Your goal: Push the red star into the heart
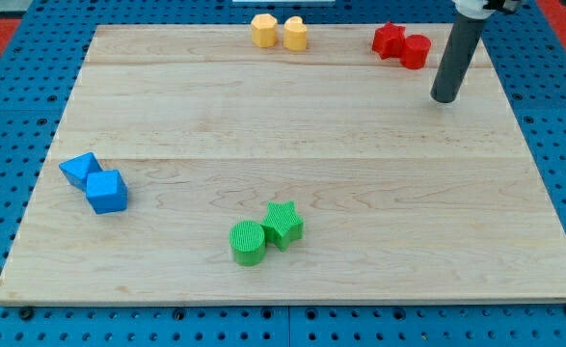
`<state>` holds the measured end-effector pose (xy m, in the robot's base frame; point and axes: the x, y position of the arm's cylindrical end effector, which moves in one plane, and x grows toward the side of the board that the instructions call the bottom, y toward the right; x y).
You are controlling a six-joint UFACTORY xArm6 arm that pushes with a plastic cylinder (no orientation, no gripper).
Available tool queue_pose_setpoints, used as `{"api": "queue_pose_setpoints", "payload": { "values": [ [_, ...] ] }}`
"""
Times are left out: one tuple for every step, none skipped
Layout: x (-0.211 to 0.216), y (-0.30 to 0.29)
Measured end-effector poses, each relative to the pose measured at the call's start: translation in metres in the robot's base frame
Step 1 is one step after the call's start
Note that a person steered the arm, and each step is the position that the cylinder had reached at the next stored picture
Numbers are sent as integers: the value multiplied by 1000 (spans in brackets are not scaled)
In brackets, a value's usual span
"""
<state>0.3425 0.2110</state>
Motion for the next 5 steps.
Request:
{"api": "queue_pose_setpoints", "payload": {
  "values": [
    [-16,56],
    [-45,97],
    [-66,31],
    [-107,-17],
    [-109,-59]
  ]
}}
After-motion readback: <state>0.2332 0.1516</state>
